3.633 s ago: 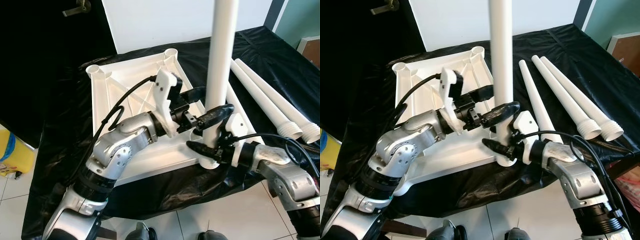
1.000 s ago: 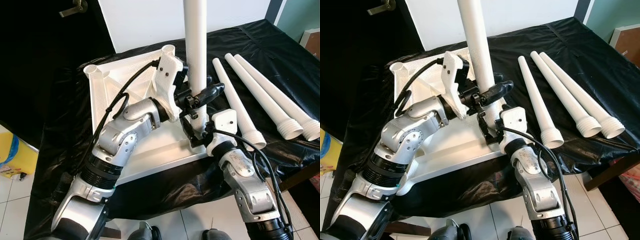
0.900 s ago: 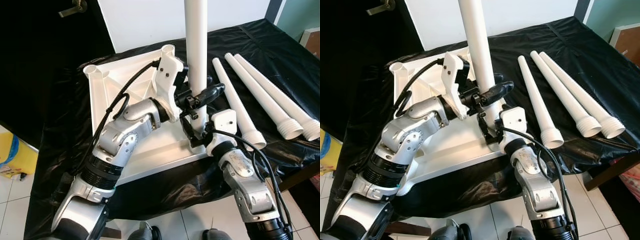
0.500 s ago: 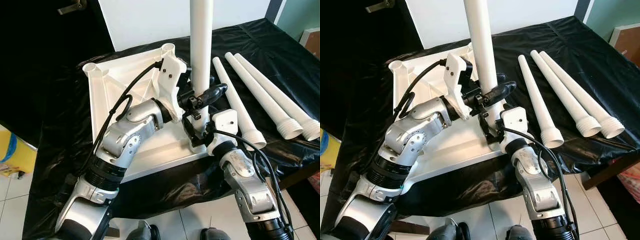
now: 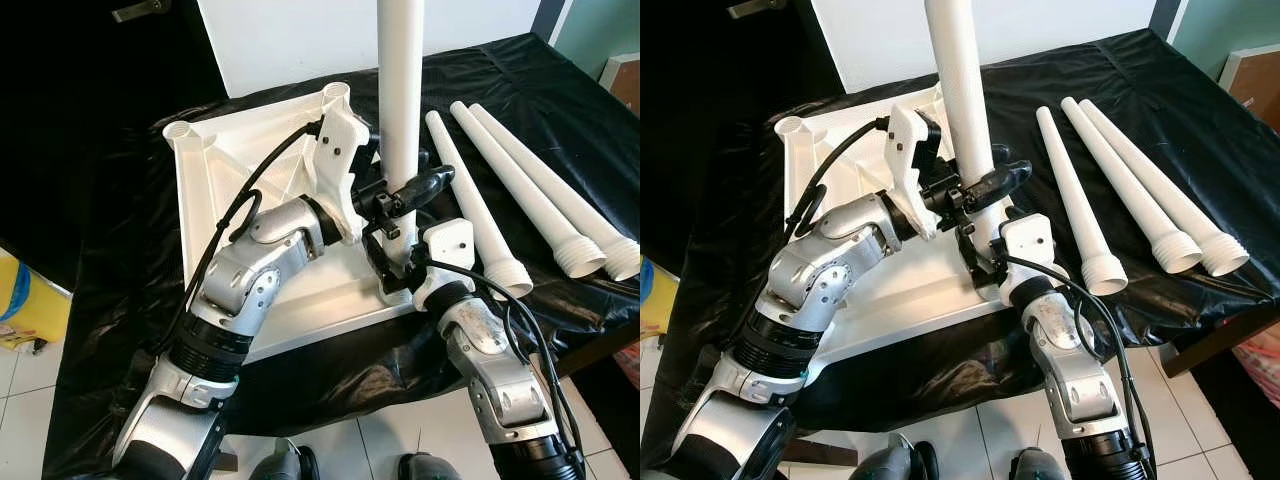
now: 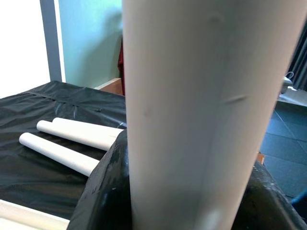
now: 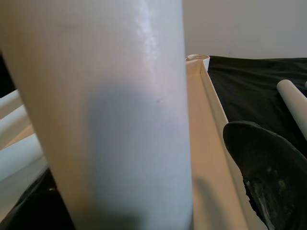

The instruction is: Building children table

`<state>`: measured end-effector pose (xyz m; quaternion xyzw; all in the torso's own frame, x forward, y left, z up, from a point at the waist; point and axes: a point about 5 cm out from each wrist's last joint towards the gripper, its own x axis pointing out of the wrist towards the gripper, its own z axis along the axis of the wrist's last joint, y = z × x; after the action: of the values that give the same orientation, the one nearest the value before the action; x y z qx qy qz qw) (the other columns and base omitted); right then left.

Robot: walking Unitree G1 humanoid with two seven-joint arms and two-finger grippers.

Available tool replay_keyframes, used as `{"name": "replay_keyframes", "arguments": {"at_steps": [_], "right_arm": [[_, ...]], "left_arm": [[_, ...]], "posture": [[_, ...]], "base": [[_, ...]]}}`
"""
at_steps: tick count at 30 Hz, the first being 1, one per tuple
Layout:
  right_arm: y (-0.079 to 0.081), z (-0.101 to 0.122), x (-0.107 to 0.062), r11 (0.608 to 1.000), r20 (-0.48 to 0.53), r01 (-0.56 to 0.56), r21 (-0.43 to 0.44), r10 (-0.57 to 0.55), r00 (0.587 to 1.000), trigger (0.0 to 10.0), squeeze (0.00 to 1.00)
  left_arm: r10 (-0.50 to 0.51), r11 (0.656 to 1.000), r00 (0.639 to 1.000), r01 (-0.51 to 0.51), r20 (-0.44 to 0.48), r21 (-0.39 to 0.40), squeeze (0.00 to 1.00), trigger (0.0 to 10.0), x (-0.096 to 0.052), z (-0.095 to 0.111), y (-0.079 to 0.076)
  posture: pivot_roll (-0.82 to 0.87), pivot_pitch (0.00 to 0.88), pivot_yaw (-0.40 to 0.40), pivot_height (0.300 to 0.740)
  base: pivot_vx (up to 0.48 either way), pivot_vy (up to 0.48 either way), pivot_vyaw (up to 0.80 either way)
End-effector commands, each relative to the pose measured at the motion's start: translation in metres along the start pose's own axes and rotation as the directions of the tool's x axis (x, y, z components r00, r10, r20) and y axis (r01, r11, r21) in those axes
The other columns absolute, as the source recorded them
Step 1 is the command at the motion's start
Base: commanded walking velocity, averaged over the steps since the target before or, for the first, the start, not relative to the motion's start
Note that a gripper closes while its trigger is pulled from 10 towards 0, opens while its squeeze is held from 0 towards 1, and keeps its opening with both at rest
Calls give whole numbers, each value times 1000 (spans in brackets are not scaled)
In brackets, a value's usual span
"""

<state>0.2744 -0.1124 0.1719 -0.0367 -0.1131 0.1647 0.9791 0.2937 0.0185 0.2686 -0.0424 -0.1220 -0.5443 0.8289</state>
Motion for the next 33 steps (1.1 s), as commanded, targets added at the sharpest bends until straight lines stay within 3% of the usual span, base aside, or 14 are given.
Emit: {"name": "replay_keyframes", "arguments": {"at_steps": [1, 14, 33], "right_arm": [[-2, -3, -3, 1000, -7, 4, -7, -4, 1000, 10000, 0], [-1, -3, -2, 1000, -4, -19, -16, 19, 1000, 10000, 0], [23, -2, 11, 988, 13, -140, -63, 142, 990, 10000, 0]], "left_arm": [[21, 1000, 1000, -21, -12, -5, 0, 10000, -3, -3, 2], [17, 999, 1000, -17, 8, 28, 0, 10000, 0, 6, 3], [123, 986, 992, -124, 11, 112, 0, 10000, 10, 21, 8]], "posture": [[-105, 101, 103, 740], [-99, 80, 84, 740], [-75, 79, 61, 740]], "base": [[0, 0, 0], [0, 0, 0], [0, 0, 0]]}}
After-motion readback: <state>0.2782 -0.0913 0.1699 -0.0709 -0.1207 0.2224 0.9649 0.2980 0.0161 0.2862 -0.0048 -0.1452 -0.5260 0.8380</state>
